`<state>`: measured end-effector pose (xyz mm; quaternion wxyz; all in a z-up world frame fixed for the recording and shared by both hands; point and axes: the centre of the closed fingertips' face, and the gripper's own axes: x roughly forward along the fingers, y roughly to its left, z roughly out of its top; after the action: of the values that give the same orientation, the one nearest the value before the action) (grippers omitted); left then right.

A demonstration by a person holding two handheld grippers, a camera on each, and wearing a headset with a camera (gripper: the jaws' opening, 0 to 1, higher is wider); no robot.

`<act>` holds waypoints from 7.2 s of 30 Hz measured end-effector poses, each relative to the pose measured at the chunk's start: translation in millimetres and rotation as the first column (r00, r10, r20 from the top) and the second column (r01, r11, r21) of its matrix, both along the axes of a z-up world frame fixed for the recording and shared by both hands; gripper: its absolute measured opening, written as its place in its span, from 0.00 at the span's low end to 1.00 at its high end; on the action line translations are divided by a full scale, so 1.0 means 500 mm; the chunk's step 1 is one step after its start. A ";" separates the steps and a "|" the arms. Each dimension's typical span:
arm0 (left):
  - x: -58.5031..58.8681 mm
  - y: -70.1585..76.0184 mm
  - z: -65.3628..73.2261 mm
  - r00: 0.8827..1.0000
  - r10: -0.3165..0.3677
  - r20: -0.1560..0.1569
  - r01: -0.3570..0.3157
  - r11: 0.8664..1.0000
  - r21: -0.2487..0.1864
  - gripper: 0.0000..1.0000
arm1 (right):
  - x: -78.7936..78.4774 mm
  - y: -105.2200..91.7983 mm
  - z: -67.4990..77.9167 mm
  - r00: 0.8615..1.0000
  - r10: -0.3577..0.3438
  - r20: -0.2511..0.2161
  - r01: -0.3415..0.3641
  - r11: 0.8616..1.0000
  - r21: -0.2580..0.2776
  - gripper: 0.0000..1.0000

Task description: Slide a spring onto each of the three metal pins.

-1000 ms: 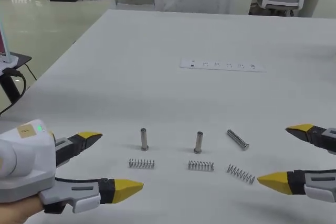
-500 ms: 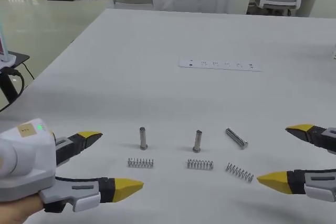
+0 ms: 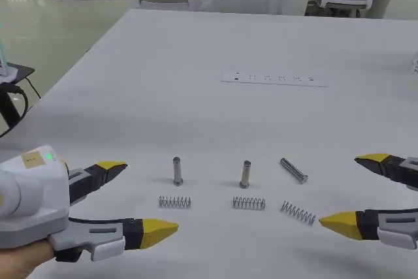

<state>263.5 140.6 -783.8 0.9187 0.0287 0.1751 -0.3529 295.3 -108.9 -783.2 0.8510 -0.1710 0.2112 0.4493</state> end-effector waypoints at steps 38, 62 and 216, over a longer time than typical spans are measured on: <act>-0.006 -0.004 0.005 1.000 0.020 0.007 -0.020 1.000 0.006 0.84 | 0.084 0.046 0.020 0.999 0.049 0.021 -0.047 0.997 -0.054 0.71; -0.009 0.000 0.008 1.000 0.024 0.011 -0.024 1.000 0.004 0.84 | 0.152 0.097 -0.013 0.996 0.085 -0.034 -0.089 0.984 -0.152 0.62; -0.021 -0.009 0.028 0.999 -0.001 0.037 0.001 1.000 0.006 0.79 | 0.101 0.063 -0.057 0.952 -0.156 -0.263 0.084 0.960 -0.268 0.06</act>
<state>253.1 136.3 -769.6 0.9215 0.0382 0.1593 -0.3523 345.5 -77.3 -811.6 0.8093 -0.1996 0.3958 0.3854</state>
